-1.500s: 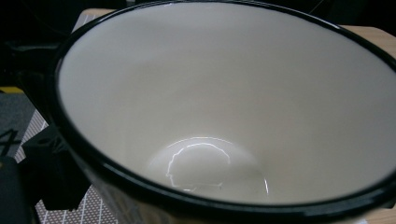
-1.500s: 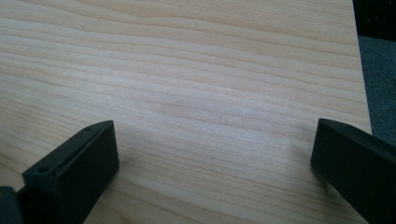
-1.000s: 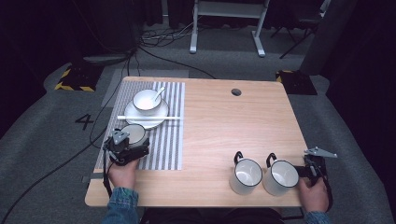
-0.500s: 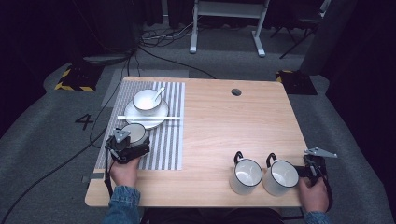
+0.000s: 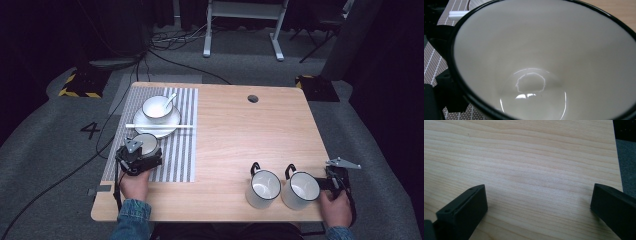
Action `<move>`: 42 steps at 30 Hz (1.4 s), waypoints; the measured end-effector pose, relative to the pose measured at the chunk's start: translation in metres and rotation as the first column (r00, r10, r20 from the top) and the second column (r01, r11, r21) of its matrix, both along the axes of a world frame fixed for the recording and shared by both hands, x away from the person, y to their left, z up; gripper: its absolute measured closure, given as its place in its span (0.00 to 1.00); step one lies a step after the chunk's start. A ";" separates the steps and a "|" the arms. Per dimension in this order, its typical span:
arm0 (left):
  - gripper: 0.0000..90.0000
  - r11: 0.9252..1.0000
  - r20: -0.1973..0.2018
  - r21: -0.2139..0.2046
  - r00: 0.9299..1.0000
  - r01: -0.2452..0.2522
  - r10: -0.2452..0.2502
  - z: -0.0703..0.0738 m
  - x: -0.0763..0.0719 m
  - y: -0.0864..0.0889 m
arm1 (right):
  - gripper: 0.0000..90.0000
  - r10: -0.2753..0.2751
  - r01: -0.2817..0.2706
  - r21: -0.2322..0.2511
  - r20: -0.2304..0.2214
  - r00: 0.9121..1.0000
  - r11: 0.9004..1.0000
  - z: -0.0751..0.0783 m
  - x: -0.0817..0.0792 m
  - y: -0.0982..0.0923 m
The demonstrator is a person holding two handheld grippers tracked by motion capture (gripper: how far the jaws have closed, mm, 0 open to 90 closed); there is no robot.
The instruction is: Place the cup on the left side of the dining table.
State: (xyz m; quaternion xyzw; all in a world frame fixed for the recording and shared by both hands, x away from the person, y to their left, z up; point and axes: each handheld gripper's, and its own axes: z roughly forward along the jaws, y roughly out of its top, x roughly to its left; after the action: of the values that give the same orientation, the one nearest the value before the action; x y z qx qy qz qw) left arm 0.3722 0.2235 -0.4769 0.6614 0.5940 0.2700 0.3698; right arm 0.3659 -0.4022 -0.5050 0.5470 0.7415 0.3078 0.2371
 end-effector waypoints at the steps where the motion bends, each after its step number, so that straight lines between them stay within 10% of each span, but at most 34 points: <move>1: 0.03 1.000 -0.014 0.009 1.000 0.004 -0.004 0.000 -0.001 -0.002 | 0.01 -0.001 0.001 0.000 0.001 1.000 1.000 0.000 0.000 0.000; 17: 0.01 0.999 0.002 -0.021 0.999 0.040 -0.040 0.007 -0.013 0.005 | 0.01 -0.001 0.001 -0.001 0.002 1.000 1.000 0.000 0.000 0.000; 30: 0.00 0.994 0.099 -0.003 0.989 0.109 -0.108 0.030 -0.055 0.017 | 0.01 -0.007 0.007 0.000 0.000 1.000 1.000 0.000 0.000 0.000; 42: 0.00 0.985 0.064 0.003 0.983 0.174 -0.174 0.044 -0.093 0.037 | 0.01 -0.011 0.011 0.001 -0.002 1.000 1.000 0.000 0.000 0.001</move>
State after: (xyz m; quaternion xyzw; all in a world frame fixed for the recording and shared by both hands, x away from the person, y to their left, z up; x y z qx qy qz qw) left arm 0.2791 0.2604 -0.4332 0.7013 0.5220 0.2569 0.4119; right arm 0.3662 -0.4014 -0.5050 0.5515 0.7386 0.3063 0.2377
